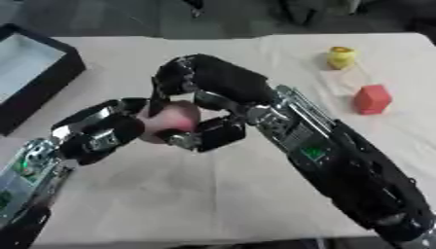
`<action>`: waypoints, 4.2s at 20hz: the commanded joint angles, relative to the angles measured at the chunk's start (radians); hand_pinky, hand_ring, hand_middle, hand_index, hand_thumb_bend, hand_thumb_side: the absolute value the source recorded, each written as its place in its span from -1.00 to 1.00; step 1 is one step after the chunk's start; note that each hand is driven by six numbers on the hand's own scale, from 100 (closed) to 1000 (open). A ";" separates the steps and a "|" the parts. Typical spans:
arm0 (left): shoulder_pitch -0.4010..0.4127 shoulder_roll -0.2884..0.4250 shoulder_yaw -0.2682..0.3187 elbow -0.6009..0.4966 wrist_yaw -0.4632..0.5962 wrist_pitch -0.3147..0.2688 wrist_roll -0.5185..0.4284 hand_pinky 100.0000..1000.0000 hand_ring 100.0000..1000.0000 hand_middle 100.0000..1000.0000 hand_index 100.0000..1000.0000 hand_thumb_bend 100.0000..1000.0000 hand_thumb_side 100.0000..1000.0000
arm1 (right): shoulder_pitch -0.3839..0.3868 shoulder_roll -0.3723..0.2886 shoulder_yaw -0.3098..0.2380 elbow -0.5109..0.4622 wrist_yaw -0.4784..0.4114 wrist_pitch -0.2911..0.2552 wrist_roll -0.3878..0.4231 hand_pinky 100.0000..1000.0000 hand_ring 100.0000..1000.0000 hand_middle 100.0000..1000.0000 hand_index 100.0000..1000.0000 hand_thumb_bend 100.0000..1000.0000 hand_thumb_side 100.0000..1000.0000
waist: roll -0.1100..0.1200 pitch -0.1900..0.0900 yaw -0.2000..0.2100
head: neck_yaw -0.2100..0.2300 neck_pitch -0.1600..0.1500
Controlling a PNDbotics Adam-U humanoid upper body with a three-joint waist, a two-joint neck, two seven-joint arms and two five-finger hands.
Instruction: Pick up the objects with one hand, pass them to the other hand, and then place them into the box on the other side of the table.
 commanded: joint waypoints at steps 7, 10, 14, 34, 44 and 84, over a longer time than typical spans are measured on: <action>-0.025 0.001 -0.005 -0.021 0.019 0.005 0.028 0.08 0.74 0.00 -0.03 -0.67 -0.22 | -0.006 -0.003 -0.004 0.006 0.012 -0.002 0.004 0.19 0.08 -0.19 -0.19 -1.00 -1.00 | 0.003 -0.014 -0.002 | 0.000 -0.002; -0.024 -0.002 -0.007 -0.009 0.023 0.010 0.059 -0.01 0.64 -0.12 -0.14 -0.82 -0.29 | -0.004 -0.005 -0.004 0.005 0.017 -0.005 0.008 0.22 0.12 -0.04 0.01 -1.00 -1.00 | 0.002 -0.015 -0.002 | 0.001 -0.002; -0.023 -0.003 -0.005 0.005 0.026 0.021 0.110 -0.06 0.62 -0.16 -0.19 -0.83 -0.29 | -0.003 -0.008 -0.008 -0.004 0.036 -0.015 0.007 0.25 0.19 0.16 0.24 -1.00 -1.00 | 0.000 -0.017 -0.004 | 0.002 -0.002; 0.056 0.025 0.078 0.086 0.025 0.029 0.255 -0.13 0.57 -0.21 -0.23 -0.88 -0.29 | 0.031 -0.040 -0.042 -0.103 0.307 0.036 -0.183 0.34 0.28 0.46 0.63 -0.34 -0.74 | -0.001 -0.017 -0.009 | 0.011 -0.002; 0.091 0.235 0.319 0.235 -0.114 0.033 0.415 -0.09 0.56 -0.15 -0.18 -0.66 -0.55 | 0.088 -0.069 -0.070 -0.116 0.312 0.068 -0.344 0.28 0.20 0.36 0.47 -0.76 -1.00 | 0.022 -0.035 -0.008 | 0.185 -0.002; -0.212 0.312 0.396 0.238 -0.785 0.132 0.913 0.46 1.00 0.71 0.64 0.23 -0.08 | 0.064 -0.148 -0.183 0.013 0.242 0.123 -0.358 0.33 0.34 0.52 0.60 -1.00 -0.79 | 0.014 0.002 -0.107 | 0.067 -0.003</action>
